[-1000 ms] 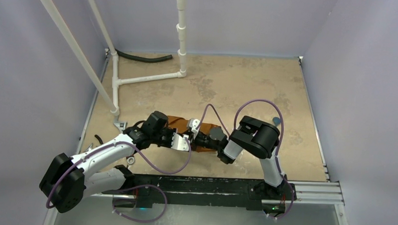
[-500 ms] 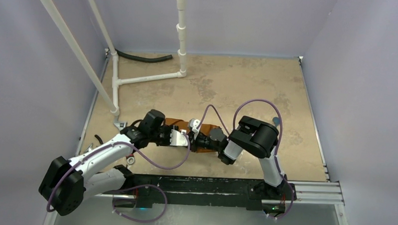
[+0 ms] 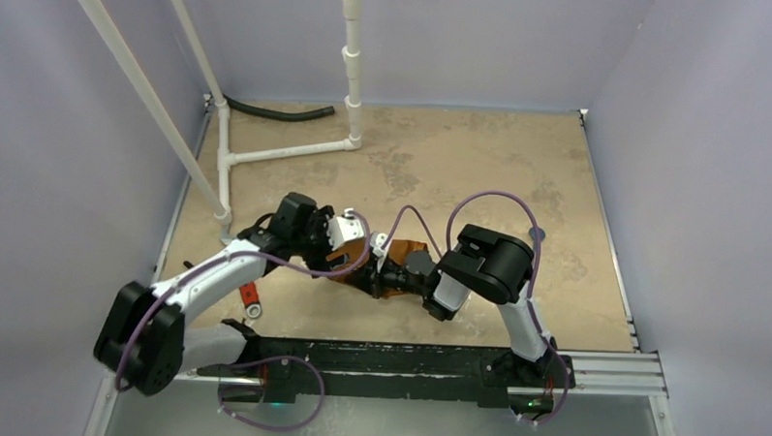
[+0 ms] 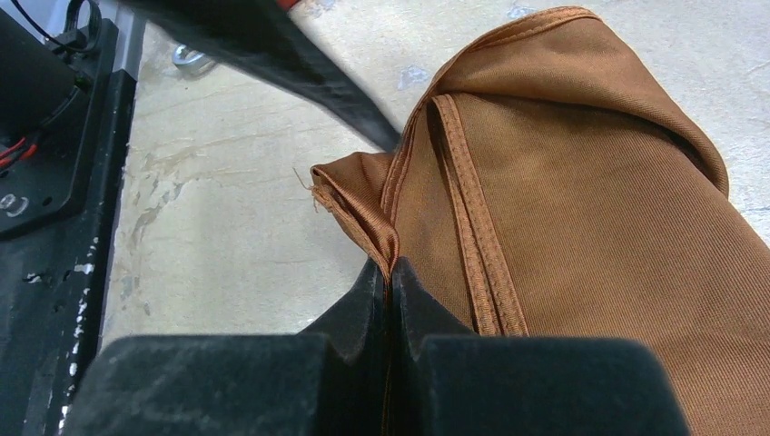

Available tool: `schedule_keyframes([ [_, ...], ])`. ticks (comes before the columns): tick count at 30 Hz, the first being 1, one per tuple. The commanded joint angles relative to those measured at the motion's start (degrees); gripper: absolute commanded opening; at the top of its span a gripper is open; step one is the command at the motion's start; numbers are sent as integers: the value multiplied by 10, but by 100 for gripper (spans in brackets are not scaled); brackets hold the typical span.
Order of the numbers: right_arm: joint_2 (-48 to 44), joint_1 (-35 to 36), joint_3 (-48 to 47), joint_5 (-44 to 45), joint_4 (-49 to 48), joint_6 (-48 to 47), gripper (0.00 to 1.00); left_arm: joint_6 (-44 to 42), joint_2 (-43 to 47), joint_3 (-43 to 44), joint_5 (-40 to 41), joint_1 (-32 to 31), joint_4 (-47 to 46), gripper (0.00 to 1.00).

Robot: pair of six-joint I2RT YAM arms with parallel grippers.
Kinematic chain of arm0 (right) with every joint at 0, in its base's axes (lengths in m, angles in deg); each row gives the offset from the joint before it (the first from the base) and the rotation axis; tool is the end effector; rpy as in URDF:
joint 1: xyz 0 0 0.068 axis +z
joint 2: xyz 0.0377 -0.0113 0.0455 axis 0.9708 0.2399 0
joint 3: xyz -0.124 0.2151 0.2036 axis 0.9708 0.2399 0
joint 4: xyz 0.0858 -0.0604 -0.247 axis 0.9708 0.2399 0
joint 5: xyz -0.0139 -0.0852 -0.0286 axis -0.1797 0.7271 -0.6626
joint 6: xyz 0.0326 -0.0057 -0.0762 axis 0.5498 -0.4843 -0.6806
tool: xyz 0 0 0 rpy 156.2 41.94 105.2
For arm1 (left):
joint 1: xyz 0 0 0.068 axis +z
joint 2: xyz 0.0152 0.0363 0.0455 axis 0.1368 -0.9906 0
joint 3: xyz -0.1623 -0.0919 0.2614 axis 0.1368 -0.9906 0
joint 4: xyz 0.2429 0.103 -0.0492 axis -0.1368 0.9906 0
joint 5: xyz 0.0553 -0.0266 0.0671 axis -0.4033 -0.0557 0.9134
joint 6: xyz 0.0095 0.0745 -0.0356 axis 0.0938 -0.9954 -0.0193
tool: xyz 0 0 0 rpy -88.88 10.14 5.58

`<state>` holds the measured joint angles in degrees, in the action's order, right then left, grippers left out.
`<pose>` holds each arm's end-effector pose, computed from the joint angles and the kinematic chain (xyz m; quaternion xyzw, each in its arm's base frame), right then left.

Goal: Fold the napkin into a case and place the utensils inside
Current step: Grasp the top corner of the smaller rectangle folded napkin from the folded napkin.

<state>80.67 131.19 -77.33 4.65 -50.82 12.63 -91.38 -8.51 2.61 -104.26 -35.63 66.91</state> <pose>0.2024 0.3332 0.1282 -0.3736 0.6073 0.4826 0.5086 0.1937 -0.1260 0.2146 0.5299 0.7609 -0.1143 0.3567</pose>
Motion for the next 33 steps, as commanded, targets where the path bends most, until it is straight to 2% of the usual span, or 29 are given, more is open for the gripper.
schedule_keyframes([
  [1, -10, -1, 8, 4, -313, 27, 0, 56, -107, 70, 26, 8, -57, 73],
  [4, -14, -1, 9, 2, -313, 47, 0, 38, -134, 80, -3, 17, -72, 50],
  [8, -18, -2, 6, -3, -299, 65, 0, 11, -151, 83, -10, 18, -80, 30],
  [12, -20, -6, 3, -14, -287, 83, 0, -7, -156, 75, -16, 18, -73, 30],
  [16, -22, -11, 2, -23, -279, 90, 0, -7, -163, 66, -11, 18, -74, 48],
  [19, -26, -13, 0, -26, -262, 93, 0, -8, -167, 58, 8, 17, -83, 50],
  [22, -25, -17, -5, -30, -255, 105, 0, -19, -171, 53, 19, 18, -92, 41],
  [24, -28, -20, -7, -36, -246, 113, 0, -29, -177, 51, 18, 18, -91, 31],
  [27, -42, -28, -12, -47, -221, 128, 0, -34, -177, 48, 16, 17, -97, 1],
  [33, -63, -50, -35, -80, -138, 182, 0, -26, -169, 43, -7, 17, -97, 0],
])
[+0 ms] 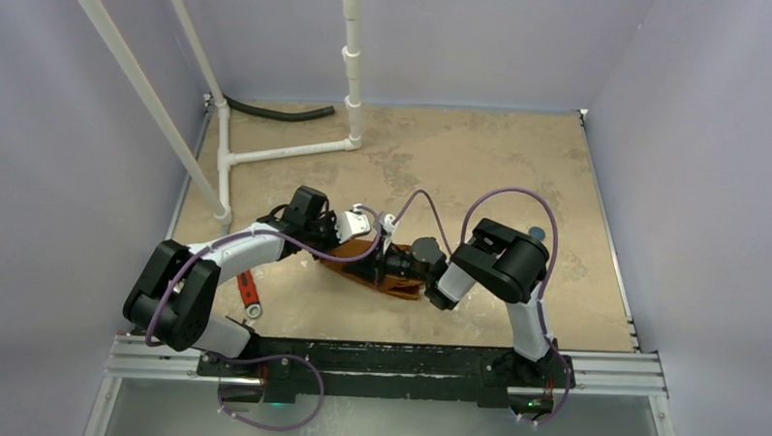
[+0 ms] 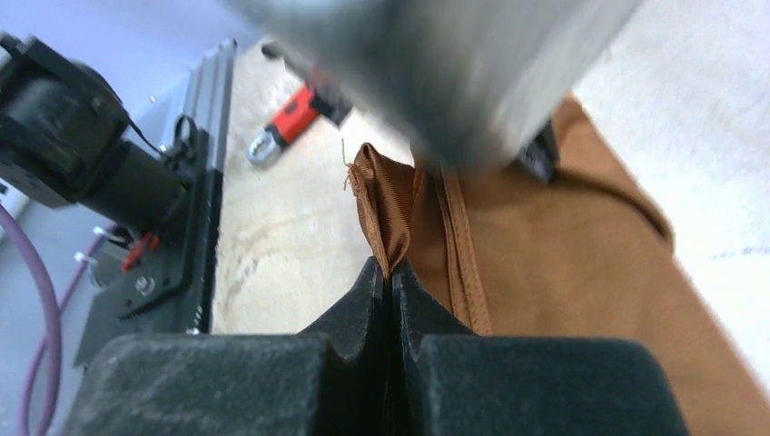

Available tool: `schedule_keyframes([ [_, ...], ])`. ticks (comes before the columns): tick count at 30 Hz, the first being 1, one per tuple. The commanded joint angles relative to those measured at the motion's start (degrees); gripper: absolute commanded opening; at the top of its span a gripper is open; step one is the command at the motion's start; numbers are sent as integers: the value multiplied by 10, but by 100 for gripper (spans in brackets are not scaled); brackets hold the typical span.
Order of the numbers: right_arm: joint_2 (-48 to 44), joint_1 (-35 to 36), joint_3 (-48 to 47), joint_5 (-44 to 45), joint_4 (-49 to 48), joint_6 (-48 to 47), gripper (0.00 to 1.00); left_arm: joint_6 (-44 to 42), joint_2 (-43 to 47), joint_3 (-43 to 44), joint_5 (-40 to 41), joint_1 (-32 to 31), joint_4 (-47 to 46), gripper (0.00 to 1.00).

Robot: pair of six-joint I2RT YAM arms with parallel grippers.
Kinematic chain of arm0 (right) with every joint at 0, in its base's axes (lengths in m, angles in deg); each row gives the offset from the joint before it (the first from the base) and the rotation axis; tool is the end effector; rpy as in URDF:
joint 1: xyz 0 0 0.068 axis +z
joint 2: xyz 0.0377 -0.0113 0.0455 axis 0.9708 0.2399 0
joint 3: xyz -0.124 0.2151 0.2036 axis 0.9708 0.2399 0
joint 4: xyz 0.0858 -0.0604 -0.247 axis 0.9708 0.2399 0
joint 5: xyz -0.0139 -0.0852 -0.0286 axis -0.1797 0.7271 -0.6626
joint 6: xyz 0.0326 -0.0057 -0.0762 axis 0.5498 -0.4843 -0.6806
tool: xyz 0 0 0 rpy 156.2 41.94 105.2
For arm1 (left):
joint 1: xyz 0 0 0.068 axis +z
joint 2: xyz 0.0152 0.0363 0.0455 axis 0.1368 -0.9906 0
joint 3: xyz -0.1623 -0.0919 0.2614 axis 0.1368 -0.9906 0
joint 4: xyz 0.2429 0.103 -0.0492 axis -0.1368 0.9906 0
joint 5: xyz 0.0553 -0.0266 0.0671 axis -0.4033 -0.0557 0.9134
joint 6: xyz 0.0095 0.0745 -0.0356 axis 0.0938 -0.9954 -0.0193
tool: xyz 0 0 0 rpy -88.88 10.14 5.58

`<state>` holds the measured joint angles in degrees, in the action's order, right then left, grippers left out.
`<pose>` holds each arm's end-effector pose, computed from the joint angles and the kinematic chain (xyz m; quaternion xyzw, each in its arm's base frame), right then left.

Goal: Fold the napkin into a case and place the utensils inside
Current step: Grasp the top corner of the smaller rectangle folded napkin from the folded napkin.

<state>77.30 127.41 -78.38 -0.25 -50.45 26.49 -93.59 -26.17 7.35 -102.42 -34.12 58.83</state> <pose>0.2198 0.3232 0.1529 -0.3031 0.6198 0.5560 0.4634 0.2520 -0.1455 0.1798 0.5338 0.7769 -0.0935 0.3204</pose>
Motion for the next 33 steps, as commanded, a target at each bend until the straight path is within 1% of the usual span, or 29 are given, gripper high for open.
schedule_keyframes([
  [1, -29, -14, -26, -32, -134, 48, 0, -4, 9, -3, -27, 2, -13, 0],
  [8, -16, -16, -43, -39, -86, 68, 0, -12, 17, 0, -44, 2, 11, 0],
  [13, -12, -16, -75, -36, 25, 57, 0, -19, 25, -3, -57, 3, 23, 0],
  [15, -10, -16, -81, -31, 51, 54, 0, -22, 28, -4, -60, 2, 24, 0],
  [21, -15, -24, -77, -13, 80, 59, 0, -24, 33, -9, -63, 2, 21, 0],
  [28, 0, -37, -77, -15, 84, 93, 0, -23, 38, -8, -63, 2, 25, 0],
  [33, 4, -38, -73, -4, 105, 102, 0, -23, 40, -11, -63, 2, 26, 0],
])
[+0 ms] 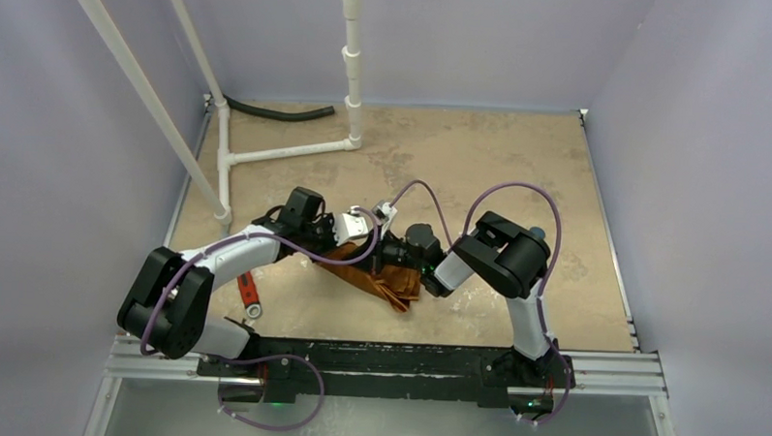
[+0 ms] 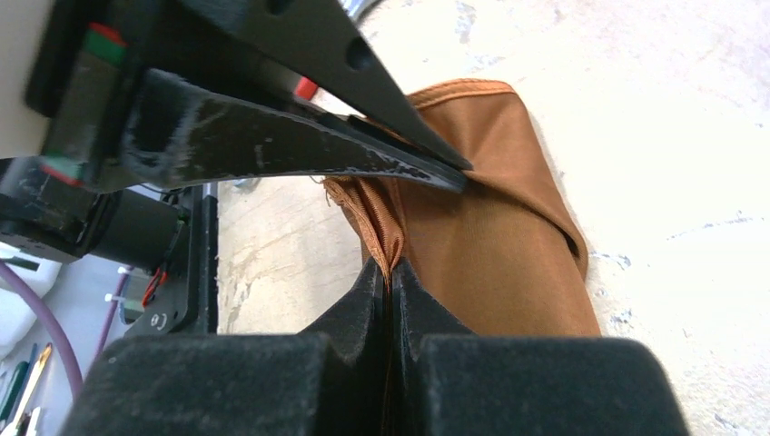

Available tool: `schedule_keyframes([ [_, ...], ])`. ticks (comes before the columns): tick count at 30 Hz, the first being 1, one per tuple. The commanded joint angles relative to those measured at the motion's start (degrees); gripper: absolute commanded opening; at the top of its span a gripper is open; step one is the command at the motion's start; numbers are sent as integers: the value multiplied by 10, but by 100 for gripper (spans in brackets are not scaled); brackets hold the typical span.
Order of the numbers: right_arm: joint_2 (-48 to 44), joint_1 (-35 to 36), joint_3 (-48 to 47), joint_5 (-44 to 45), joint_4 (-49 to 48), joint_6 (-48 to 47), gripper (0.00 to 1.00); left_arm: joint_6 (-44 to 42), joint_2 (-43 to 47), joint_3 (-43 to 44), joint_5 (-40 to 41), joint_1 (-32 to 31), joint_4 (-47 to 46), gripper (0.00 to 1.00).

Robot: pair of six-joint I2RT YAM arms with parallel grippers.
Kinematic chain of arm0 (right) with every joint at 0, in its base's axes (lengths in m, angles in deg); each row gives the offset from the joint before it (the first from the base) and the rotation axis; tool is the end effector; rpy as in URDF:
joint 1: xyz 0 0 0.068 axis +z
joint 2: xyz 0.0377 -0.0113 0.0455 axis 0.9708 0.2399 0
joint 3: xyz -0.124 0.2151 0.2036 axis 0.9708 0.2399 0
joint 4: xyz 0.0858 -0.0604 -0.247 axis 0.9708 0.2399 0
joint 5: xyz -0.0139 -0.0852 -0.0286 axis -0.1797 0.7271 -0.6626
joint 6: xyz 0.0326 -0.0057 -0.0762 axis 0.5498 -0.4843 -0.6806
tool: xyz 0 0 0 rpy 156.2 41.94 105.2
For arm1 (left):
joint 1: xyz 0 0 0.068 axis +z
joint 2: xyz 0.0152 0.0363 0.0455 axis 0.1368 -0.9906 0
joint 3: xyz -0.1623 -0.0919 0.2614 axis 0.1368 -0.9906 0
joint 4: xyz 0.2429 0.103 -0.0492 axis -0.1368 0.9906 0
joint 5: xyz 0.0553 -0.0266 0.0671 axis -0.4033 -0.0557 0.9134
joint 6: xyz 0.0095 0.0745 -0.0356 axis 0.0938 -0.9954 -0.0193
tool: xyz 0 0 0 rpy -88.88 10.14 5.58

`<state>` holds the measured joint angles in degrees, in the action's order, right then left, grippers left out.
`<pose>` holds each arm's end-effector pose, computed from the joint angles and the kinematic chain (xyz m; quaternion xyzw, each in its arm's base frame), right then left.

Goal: Fold the napkin into a case and place the utensils inside
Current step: Grasp the top corner of the smaller rectangle folded napkin from the folded napkin.

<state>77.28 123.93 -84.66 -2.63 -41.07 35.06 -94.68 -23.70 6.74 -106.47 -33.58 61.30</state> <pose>0.2540 0.3297 0.1562 -0.2484 0.6624 0.5759 0.4098 0.2410 -0.1426 0.1855 0.5443 0.7661 -0.1230 0.3189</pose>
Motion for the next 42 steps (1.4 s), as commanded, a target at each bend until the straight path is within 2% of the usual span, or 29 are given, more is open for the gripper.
schedule_keyframes([
  [1, 4, -4, -10, 23, 19, 17, 0, -13, 16, -6, -23, -3, 1, 0],
  [7, -2, -4, -16, 45, 98, 6, 0, -11, 18, -7, -24, -3, 0, 0],
  [15, 3, -4, -70, 65, 291, -5, 0, -9, 18, -8, -26, -3, -2, 0],
  [22, 3, -4, -93, 78, 365, -8, 0, 11, 17, 7, -19, -3, -2, 0],
  [24, 4, -4, -88, 75, 375, -10, 0, 27, 19, 18, -9, -3, 1, 15],
  [28, -1, -4, -72, 67, 368, -8, 0, 28, 36, 46, -28, 12, 44, 25],
  [35, 1, -4, -77, 50, 370, -9, 0, -24, 83, 65, -83, 35, 112, 29],
  [38, 2, -4, -76, 46, 371, -9, 0, -56, 91, 58, -118, 35, 140, 35],
  [42, 3, -4, -74, 36, 367, -4, 0, -69, 84, 28, -119, 27, 108, 41],
])
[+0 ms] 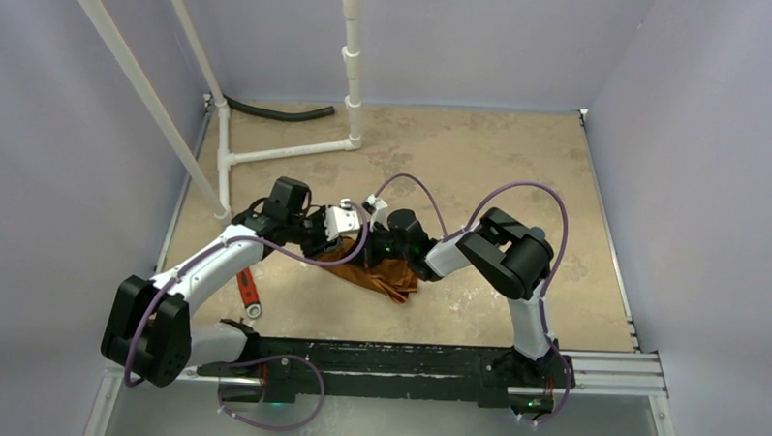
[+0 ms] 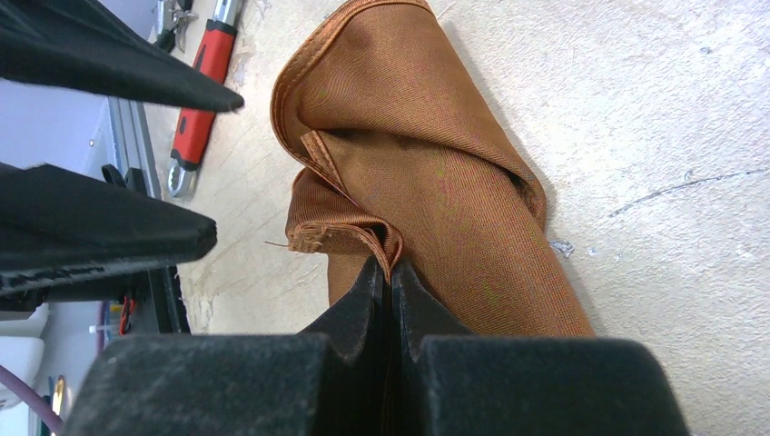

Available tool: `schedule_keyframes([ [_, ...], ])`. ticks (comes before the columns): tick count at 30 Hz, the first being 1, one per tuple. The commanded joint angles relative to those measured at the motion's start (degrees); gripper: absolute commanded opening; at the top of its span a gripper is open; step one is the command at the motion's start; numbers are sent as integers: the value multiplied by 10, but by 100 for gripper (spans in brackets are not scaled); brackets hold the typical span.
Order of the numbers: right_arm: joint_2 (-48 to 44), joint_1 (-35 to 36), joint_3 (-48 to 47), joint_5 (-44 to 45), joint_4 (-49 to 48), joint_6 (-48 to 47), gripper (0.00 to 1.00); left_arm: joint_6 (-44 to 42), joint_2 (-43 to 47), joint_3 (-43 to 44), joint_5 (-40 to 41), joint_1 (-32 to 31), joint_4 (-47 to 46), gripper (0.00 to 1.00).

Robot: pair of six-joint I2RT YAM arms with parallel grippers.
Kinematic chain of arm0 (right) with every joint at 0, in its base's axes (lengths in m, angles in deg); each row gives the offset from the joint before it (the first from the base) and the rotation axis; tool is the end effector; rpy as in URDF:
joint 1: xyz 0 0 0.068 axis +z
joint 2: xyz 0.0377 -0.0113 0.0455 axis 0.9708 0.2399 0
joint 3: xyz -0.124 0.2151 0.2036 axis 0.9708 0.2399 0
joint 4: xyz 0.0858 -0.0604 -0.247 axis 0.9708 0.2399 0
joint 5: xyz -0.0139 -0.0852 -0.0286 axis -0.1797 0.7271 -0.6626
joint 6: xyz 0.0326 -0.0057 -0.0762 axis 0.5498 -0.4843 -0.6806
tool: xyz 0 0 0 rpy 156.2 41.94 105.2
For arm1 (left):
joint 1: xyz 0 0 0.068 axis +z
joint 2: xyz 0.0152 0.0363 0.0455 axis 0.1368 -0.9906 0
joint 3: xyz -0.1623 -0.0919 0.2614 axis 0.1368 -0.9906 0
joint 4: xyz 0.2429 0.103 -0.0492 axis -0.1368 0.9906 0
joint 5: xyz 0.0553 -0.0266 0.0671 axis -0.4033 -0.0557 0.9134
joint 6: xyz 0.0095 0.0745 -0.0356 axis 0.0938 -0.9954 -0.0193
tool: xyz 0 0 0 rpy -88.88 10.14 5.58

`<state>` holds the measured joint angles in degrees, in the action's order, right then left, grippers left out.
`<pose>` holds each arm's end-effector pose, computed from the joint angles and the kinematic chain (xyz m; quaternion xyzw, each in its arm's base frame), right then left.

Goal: Fold the napkin into a case and place the utensils inside
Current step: Grasp the top corner of the smaller rectangle folded napkin from the folded napkin.

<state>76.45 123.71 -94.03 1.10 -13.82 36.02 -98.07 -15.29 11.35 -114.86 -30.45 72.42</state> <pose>0.2797 0.3492 0.1403 -0.2074 0.7693 0.5071 0.3287 0.2244 -0.1298 0.2352 0.5575 0.7349 -0.1688 0.3474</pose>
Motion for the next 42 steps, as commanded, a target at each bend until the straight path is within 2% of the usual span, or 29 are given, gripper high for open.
schedule_keyframes([
  [1, 12, -1, 21, -2, 93, -12, 0, -37, -3, -27, -25, -5, -19, 42],
  [7, 13, -2, 19, -20, 76, -2, 0, -51, -23, -67, 33, -7, -111, 43],
  [13, 9, -2, 20, -29, 70, 3, 0, -13, -57, -74, 81, -25, -177, 44],
  [17, 5, -2, 24, -35, 59, 6, 0, 6, -70, -76, 116, -29, -211, 39],
  [27, -4, -2, 16, -65, 59, 24, 0, 4, -67, -86, 105, -45, -169, 33],
  [36, 0, -2, -17, -63, 125, 42, 0, 2, -59, -89, 100, -49, -161, 16],
  [42, -16, -2, -11, -60, 125, 55, 0, 10, -49, -88, 104, -50, -160, 6],
])
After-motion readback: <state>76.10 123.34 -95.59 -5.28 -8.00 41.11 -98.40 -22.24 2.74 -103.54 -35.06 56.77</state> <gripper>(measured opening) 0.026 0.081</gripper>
